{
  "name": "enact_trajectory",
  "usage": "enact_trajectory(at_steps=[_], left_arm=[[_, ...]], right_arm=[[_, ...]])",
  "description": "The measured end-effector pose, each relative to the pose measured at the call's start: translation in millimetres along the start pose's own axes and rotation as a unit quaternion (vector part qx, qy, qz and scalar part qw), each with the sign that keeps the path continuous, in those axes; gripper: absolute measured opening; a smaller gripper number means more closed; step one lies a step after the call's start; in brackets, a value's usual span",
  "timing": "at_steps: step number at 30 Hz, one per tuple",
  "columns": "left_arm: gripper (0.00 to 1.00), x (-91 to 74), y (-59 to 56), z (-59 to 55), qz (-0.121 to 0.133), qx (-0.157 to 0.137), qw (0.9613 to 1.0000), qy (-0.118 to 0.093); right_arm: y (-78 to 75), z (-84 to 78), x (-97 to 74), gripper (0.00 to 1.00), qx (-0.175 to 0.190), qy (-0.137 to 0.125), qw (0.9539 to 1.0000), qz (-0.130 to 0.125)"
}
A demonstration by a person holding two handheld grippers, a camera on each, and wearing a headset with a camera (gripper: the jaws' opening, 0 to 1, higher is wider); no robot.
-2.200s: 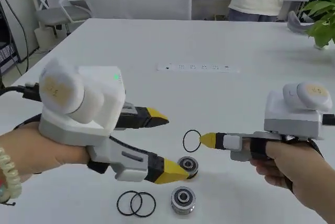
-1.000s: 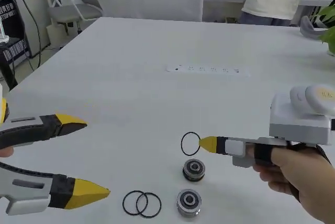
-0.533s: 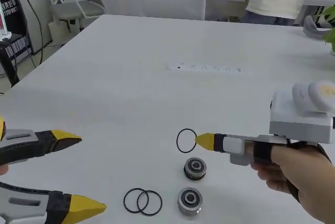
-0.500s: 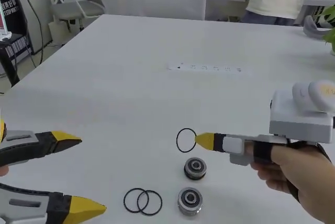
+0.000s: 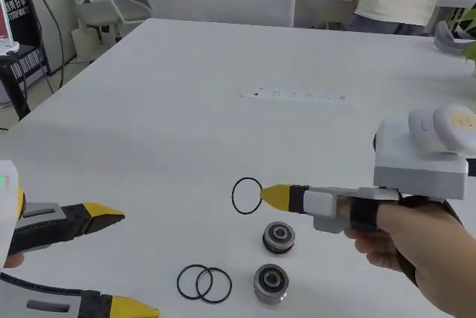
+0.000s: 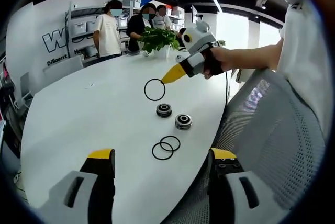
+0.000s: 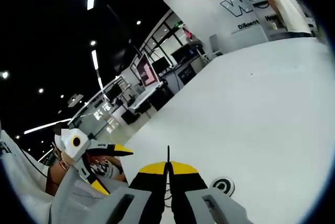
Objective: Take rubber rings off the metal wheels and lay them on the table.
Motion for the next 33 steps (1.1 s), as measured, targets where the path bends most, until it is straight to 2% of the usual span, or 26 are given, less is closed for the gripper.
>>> enact_trajectory(at_steps=[10,14,23,26,33], left_arm=[[0.7,0.5,-0.6,-2.8,0.002,-0.007,1.0,0.0],[0.71,1.0,-1.5,-3.0,0.0,-0.007,1.0,-0.001],[0.75,2.7,-3.7,-4.8,-0.004,0.002,1.0,0.003],[0.76,2.6,-4.7,-3.2,-0.006,-0.001,1.0,-0.004],[0.78,3.6,-5.6,-5.4,-0.007,0.005,1.0,0.004]], right_arm=[[16.9,-9.8,13.4,0.0,-0.013,0.025,0.9993,0.024],[21.7,-20.0,21.4,0.0,-0.021,0.047,0.9981,0.032],[25.0,-40.3,34.4,0.0,-0.03,0.089,0.9947,0.042],[26.6,-45.9,36.5,0.0,-0.034,0.1,0.9934,0.044],[23.0,-56.3,40.3,0.0,-0.037,0.119,0.9914,0.04]])
Point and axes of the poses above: the centre of the closed fingertips' face, and the gripper's own axes: x roughly forward along the fingers, y roughly to its left, z roughly out of its top, the point moved 4 cm from there along -x, roughly backward along the fingers, and after that the axes turned 4 degrees about -x, right-handed, at the moved point
